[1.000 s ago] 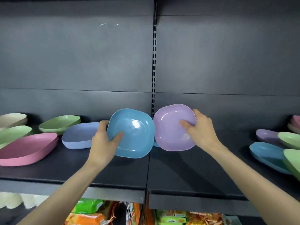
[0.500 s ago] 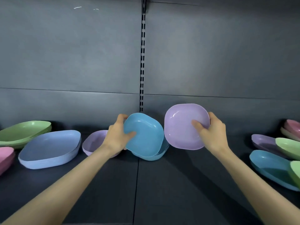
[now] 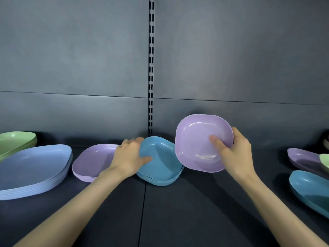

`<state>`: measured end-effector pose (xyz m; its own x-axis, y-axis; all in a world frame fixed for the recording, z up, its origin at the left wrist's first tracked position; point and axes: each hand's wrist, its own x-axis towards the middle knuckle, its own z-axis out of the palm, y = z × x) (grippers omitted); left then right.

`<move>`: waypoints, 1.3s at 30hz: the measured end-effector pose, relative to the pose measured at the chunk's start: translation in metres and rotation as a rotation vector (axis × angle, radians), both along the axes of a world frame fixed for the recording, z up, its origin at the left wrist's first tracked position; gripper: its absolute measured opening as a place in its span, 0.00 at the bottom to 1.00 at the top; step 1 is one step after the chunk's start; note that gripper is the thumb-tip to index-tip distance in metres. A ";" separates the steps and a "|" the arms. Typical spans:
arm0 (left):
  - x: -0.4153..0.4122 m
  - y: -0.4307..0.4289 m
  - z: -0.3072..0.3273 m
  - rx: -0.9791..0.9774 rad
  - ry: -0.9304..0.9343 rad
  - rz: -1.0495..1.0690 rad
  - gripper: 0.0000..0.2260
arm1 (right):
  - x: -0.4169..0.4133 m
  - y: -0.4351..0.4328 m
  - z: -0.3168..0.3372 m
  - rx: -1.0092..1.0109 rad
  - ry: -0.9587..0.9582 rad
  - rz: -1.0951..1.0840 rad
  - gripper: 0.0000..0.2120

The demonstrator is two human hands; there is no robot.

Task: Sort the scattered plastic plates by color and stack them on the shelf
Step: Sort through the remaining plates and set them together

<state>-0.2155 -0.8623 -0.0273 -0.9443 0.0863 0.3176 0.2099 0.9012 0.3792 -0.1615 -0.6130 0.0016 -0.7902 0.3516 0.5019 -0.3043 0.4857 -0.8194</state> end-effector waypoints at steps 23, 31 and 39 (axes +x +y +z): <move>0.048 -0.055 0.023 0.745 0.144 -0.214 0.09 | 0.005 -0.107 0.019 0.245 0.038 0.258 0.06; 0.027 -0.147 0.016 0.292 0.118 -0.028 0.23 | -0.051 -0.183 0.002 0.541 -0.105 0.229 0.04; 0.006 -0.166 0.010 -0.129 0.111 -0.003 0.24 | -0.073 -0.202 -0.008 0.578 -0.332 0.203 0.07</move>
